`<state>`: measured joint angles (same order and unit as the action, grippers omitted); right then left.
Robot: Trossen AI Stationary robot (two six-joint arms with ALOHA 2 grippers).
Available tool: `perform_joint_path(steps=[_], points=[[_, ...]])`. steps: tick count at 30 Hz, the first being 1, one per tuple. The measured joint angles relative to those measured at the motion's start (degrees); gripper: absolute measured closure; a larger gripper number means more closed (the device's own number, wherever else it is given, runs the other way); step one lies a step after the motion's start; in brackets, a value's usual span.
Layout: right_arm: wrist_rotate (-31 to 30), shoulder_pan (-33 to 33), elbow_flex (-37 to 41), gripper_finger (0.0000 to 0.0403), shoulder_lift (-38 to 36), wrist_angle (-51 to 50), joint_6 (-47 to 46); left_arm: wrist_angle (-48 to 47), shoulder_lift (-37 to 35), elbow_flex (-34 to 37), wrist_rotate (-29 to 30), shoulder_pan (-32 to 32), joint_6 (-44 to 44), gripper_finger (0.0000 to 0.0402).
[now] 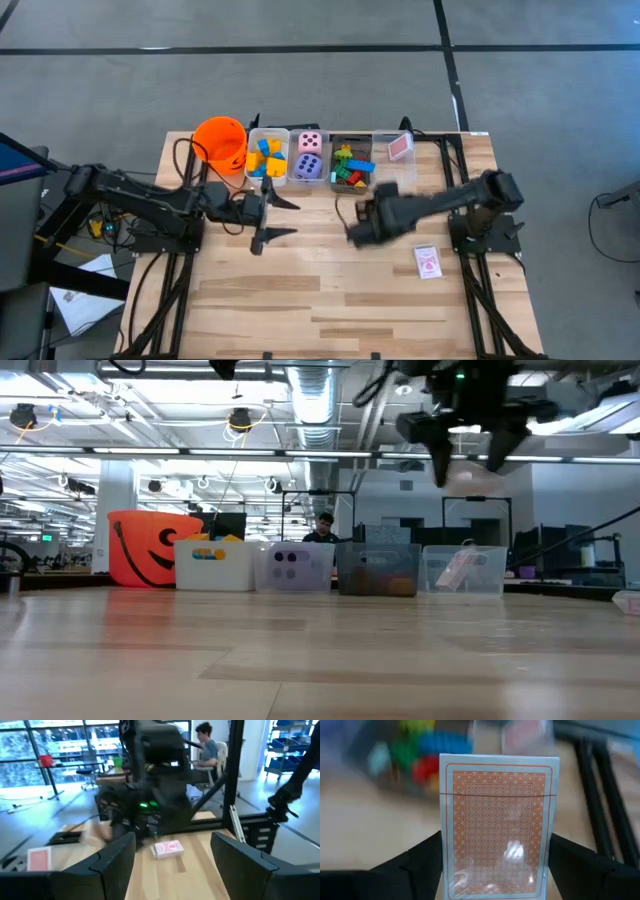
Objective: Pick & Place Toys
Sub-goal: Put the orange deck of cards into the right transparent bin, then put the pink deck of cards into the right transparent bin
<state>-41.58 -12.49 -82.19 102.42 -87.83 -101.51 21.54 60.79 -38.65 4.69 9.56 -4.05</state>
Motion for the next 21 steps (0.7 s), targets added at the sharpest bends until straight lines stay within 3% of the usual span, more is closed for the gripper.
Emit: perform_joint_path(steps=[2,8,12,21], points=[[-2.9,4.1,-0.3,0.0106,-1.1,0.6,3.9,-1.3,-1.4,0.0,0.0,-0.7,0.0,0.0151],[-2.4,17.0,0.1,0.0105,-4.1,-1.6,15.5,-6.7,-2.6,0.0,0.0,-1.3,0.0,0.0151],[-5.0,23.7,0.0,0.0078,-4.2,3.6,23.7,-11.3,-2.4,0.0,0.0,-1.3,0.0,0.0151],[-3.6,31.6,-0.1,0.0017,-3.7,7.2,33.5,-17.8,-1.8,0.0,0.0,-1.3,5.7,0.0151]])
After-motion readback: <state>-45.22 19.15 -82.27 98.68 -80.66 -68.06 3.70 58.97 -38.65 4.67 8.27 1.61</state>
